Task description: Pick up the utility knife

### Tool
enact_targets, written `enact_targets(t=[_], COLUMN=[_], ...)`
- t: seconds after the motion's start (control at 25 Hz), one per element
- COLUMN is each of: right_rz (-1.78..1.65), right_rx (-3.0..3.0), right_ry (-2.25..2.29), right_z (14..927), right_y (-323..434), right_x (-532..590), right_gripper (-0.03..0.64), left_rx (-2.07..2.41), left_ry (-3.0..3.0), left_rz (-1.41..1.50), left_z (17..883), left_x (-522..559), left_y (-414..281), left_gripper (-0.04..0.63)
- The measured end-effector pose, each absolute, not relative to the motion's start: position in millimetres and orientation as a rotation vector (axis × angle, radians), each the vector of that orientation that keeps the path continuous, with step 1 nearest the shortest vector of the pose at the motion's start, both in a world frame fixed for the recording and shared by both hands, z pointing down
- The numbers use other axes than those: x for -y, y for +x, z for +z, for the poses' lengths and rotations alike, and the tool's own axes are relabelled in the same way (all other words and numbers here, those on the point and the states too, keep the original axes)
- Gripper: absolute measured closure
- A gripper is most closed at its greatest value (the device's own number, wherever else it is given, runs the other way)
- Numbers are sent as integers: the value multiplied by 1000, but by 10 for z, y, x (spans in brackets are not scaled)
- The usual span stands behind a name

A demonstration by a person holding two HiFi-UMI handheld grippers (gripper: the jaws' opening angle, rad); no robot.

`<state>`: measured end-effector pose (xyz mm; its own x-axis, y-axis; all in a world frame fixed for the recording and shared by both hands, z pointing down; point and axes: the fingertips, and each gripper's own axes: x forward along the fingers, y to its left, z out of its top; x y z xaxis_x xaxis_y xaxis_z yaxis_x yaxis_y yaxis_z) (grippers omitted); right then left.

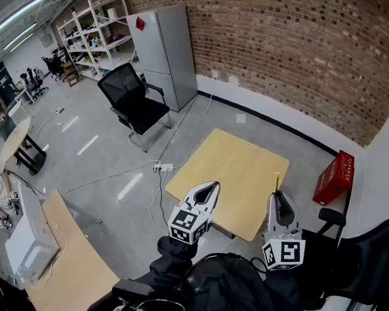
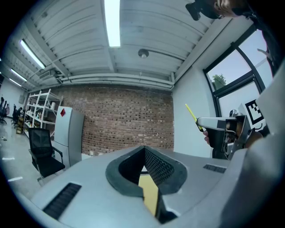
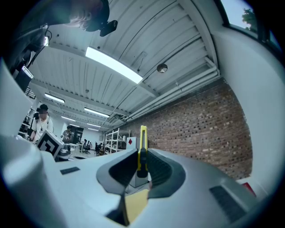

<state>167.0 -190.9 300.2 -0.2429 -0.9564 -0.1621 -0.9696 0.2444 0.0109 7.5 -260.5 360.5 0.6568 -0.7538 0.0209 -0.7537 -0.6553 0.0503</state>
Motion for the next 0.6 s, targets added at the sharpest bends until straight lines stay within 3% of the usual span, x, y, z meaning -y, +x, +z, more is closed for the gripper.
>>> enact_targets(t=[0.6], right_rz=[178], right_rx=[-2397], right_ry=[-1861], right_z=[3040], right_y=[1681], right_x=[1913], right_gripper=[549], left_rx=[1283], left_ry=[2818], left_rz=[0], left_z=[3604], left_x=[2603], left_y=[105], left_gripper=[594])
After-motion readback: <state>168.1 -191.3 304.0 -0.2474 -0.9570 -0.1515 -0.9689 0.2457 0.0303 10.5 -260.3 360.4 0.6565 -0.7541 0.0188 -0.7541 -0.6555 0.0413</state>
